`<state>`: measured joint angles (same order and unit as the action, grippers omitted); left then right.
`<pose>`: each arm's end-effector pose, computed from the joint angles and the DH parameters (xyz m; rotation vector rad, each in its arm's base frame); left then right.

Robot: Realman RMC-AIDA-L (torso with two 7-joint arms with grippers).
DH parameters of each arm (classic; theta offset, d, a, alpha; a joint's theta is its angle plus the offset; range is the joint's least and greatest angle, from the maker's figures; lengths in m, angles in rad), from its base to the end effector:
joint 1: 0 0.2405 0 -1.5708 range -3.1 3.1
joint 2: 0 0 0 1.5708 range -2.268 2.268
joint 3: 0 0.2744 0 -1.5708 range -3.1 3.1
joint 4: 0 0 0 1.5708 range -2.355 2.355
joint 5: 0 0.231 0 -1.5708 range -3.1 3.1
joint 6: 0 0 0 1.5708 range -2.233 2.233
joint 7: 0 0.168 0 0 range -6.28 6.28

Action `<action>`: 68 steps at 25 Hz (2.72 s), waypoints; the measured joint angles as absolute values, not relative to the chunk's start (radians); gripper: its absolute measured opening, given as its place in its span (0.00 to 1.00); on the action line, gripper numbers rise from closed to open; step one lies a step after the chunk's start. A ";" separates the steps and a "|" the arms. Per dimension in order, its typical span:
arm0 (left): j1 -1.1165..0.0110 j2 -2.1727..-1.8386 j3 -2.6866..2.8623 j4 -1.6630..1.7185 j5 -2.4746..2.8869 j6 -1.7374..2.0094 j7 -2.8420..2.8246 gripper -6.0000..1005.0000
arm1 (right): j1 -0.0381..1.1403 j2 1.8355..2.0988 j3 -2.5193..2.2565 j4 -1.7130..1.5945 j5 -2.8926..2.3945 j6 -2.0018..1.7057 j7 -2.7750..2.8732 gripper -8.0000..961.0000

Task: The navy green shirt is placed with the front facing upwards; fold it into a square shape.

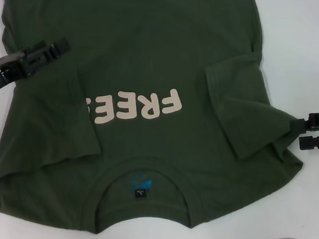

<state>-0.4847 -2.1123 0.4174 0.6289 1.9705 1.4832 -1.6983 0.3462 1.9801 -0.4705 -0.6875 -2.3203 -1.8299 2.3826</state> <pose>-0.3145 0.3670 -0.0047 -2.2574 -1.2207 -0.9812 0.3727 0.2634 0.0237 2.0817 -2.2473 -0.5782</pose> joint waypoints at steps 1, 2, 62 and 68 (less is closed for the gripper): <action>-0.485 -2.112 0.417 0.629 1.970 1.483 -1.698 0.90 | 0.347 1.981 -0.471 -0.687 -2.321 -1.825 2.383 0.89; -0.485 -2.112 0.416 0.629 1.970 1.483 -1.698 0.90 | 0.347 1.981 -0.471 -0.687 -2.322 -1.821 2.383 0.89; -0.505 -2.109 0.413 0.620 1.970 1.467 -1.689 0.90 | 0.367 2.010 -0.449 -0.659 -2.324 -1.755 2.369 0.89; -0.505 -2.109 0.413 0.620 1.970 1.465 -1.687 0.90 | 0.370 2.020 -0.445 -0.658 -2.318 -1.737 2.369 0.89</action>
